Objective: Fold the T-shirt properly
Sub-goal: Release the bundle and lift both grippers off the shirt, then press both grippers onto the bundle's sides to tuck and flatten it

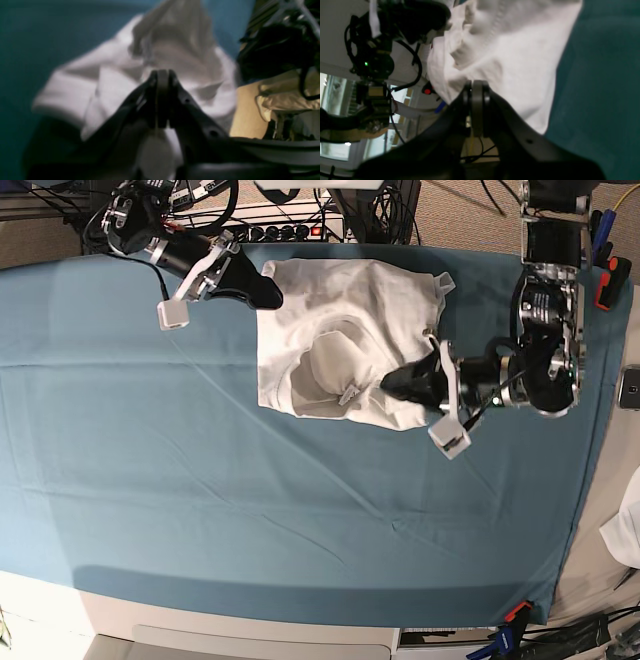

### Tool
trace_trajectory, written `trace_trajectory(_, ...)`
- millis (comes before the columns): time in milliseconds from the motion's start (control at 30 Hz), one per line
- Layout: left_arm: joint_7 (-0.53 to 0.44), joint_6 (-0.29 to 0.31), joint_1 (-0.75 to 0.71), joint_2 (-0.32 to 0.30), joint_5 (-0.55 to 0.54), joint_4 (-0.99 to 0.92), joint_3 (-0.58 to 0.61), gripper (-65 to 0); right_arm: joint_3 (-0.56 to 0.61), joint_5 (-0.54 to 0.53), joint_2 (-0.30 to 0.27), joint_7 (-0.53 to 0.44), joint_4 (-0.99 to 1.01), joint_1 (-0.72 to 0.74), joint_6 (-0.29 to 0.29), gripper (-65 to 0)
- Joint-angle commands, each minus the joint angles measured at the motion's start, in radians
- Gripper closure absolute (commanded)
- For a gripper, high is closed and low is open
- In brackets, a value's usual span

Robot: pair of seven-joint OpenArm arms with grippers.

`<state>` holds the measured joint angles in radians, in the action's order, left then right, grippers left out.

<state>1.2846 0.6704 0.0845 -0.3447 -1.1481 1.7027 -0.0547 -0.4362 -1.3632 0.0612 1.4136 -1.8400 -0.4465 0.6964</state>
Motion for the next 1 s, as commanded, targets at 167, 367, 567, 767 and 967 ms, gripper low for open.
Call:
trace_trajectory(167, -0.169, 0.000, -0.036, -0.007, 0.193, 0.014, -0.006, 0.0, -0.002, -0.029, -0.003, -0.017, 0.010, 0.000, 0.002, 0.0)
trace_trajectory(367, -0.369, -0.159, -0.040, -0.007, 0.508, 0.014, -0.006, 0.0, -0.001, 0.130, -0.003, -0.017, 0.010, 0.001, 0.002, 0.0)
trace_trajectory(567, -0.385, -0.193, -0.039, -0.007, 0.573, 0.014, -0.006, 0.0, -0.001, 0.336, -0.003, -0.092, 0.010, 0.000, 0.002, 0.0)
trace_trajectory(767, -0.404, -0.381, -0.030, -0.008, 0.756, 0.014, -0.007, 0.0, -0.002, 0.225, -0.011, -0.083, 0.008, 0.001, 0.002, 0.0)
trace_trajectory(967, -0.412, -0.553, -0.001, -0.098, 0.993, 0.015, -0.007, 0.0, -0.092, 0.265, -0.091, -0.085, -0.037, 0.093, 0.002, 0.0)
